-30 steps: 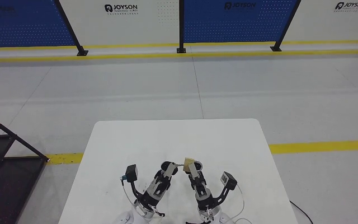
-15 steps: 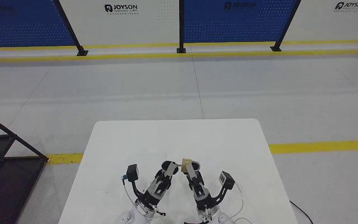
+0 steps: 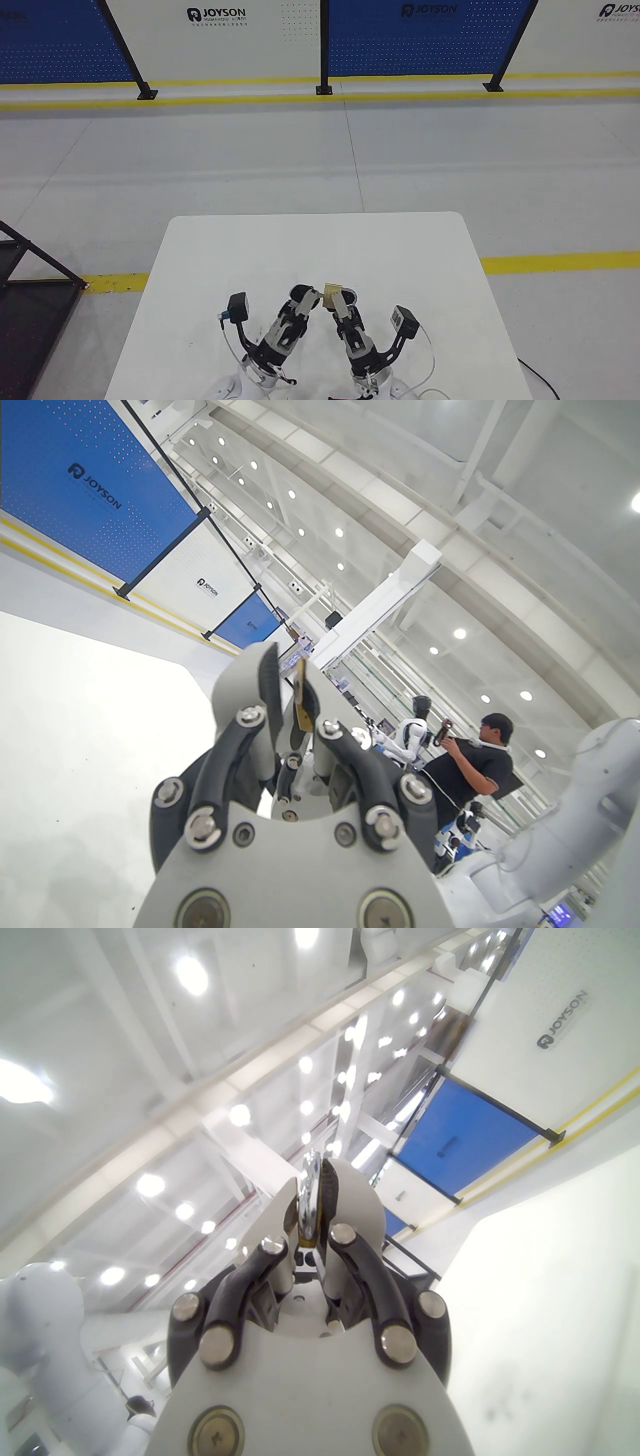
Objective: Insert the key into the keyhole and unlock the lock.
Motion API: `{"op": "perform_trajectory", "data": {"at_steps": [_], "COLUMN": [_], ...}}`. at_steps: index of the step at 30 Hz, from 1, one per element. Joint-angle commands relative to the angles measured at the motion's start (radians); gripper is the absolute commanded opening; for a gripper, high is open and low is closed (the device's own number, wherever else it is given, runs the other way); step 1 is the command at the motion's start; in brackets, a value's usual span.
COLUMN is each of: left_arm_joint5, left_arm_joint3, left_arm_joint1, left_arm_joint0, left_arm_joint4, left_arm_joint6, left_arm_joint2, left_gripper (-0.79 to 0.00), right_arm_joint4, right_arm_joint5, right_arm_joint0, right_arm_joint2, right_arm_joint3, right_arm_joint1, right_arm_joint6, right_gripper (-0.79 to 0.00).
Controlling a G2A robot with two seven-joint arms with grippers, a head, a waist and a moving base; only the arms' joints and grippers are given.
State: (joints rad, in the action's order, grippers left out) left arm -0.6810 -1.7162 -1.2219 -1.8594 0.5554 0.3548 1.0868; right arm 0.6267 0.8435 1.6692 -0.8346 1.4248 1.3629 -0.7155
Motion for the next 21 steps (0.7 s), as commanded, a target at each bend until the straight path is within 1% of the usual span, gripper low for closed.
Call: {"op": "perform_trajectory", "data": {"at_steps": [1,2,5,6,8,9,11,15,17,21], "left_arm_joint5": [-0.004,-0.007,-0.015,-0.018,-0.025,-0.027,-0.029,-0.030,-0.034,-0.042], "left_arm_joint3": [0.001,0.001,0.008,0.011,0.016,0.018,0.020,0.021,0.022,0.022], "left_arm_joint1": [0.001,0.001,0.002,0.003,0.003,0.003,0.004,0.004,0.004,0.004], "left_arm_joint0": [-0.001,-0.002,-0.002,-0.002,-0.002,-0.002,-0.002,-0.002,-0.002,-0.003], "left_arm_joint4": [-0.005,-0.007,-0.012,-0.014,-0.016,-0.015,-0.014,-0.011,-0.008,0.001], "left_arm_joint6": [-0.003,-0.005,-0.007,-0.009,-0.010,-0.012,-0.015,-0.018,-0.022,-0.028], "left_arm_joint2": [0.006,0.009,0.018,0.021,0.024,0.026,0.028,0.032,0.032,0.032], "left_gripper": [-0.095,-0.166,-0.246,-0.326,-0.409,-0.425,-0.428,-0.462,-0.502,-0.523], "right_arm_joint4": [0.001,0.000,-0.001,-0.001,-0.001,-0.001,-0.003,-0.006,-0.008,-0.009], "right_arm_joint5": [0.002,0.003,0.004,0.004,0.003,0.002,0.001,-0.001,-0.002,-0.007], "right_arm_joint0": [0.003,0.004,0.005,0.006,0.006,0.006,0.007,0.008,0.008,0.009], "right_arm_joint2": [-0.003,-0.003,-0.004,-0.004,-0.004,-0.004,-0.004,-0.004,-0.005,-0.005], "right_arm_joint3": [0.002,0.003,0.005,0.005,0.006,0.006,0.007,0.008,0.010,0.012], "right_arm_joint1": [-0.001,-0.001,-0.002,-0.003,-0.003,-0.004,-0.004,-0.004,-0.005,-0.006], "right_arm_joint6": [-0.002,-0.003,-0.006,-0.006,-0.006,-0.004,-0.002,0.003,0.004,0.010], "right_gripper": [-0.785,-0.785,-0.785,-0.785,-0.785,-0.785,-0.785,-0.785,-0.785,-0.785]}}
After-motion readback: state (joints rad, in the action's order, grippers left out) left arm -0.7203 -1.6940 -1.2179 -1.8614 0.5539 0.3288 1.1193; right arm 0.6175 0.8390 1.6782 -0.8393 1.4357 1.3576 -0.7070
